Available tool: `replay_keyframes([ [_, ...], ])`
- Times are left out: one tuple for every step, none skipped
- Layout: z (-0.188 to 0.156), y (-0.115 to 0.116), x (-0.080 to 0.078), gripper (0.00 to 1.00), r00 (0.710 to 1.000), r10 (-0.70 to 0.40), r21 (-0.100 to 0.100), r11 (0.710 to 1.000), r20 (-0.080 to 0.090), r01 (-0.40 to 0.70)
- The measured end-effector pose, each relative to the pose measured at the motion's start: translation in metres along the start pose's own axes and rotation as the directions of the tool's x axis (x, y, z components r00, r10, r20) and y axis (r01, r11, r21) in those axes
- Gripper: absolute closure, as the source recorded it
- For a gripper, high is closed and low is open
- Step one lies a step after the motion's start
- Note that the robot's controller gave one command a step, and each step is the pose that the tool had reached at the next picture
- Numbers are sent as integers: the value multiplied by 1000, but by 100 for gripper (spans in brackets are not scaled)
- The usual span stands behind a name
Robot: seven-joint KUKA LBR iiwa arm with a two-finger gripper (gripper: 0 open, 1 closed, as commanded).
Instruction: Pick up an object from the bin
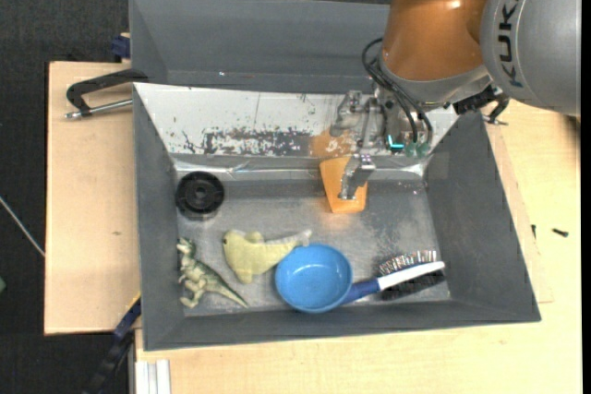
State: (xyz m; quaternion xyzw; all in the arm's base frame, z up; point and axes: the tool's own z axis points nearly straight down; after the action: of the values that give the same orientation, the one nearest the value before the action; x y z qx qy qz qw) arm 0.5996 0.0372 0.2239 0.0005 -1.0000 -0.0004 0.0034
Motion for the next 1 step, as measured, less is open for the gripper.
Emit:
replay_keyframes([
  [153,-49,42,0,996,-88,0,996,17,88],
])
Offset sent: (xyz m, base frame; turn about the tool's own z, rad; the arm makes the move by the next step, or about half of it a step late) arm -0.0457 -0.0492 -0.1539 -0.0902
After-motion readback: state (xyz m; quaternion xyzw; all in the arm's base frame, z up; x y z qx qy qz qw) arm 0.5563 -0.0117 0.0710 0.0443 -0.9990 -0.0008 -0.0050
